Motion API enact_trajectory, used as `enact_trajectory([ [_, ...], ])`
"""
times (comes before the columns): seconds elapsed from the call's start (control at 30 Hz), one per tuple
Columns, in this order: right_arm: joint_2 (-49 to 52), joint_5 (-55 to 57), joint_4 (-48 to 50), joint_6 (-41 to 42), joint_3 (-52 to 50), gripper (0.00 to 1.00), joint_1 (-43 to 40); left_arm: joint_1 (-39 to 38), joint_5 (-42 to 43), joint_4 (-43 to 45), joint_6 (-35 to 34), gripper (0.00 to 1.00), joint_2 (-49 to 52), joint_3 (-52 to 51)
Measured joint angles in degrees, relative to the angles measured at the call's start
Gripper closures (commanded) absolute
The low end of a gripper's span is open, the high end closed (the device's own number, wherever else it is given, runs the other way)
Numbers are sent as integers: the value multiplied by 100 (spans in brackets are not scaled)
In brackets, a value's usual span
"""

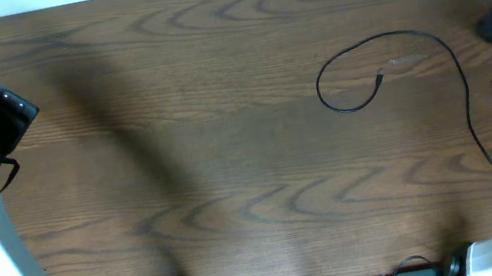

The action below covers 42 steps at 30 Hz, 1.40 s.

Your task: Untangle cables

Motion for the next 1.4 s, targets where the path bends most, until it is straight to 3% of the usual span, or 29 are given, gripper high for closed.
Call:
enact_trajectory([
  [0.27, 627, 116, -509, 286, -2, 46, 1386, 0, 0, -2, 0, 4, 7, 0],
  [0.6, 1707, 1488, -164, 1622, -4, 55, 2669, 0, 0, -15, 0, 4, 57, 0],
  [0.9, 2061, 1950, 146, 2155, -7, 63, 2780, 0, 0, -15, -2, 4, 61, 0],
  [1.23, 2282, 1947, 223, 2218, -9, 66, 2793, 0, 0, -28, 0, 4, 66, 0],
  [1.4, 2448, 1947, 221, 2260, 9, 73, 2876, 0, 0, -70, -2, 4, 76, 0],
])
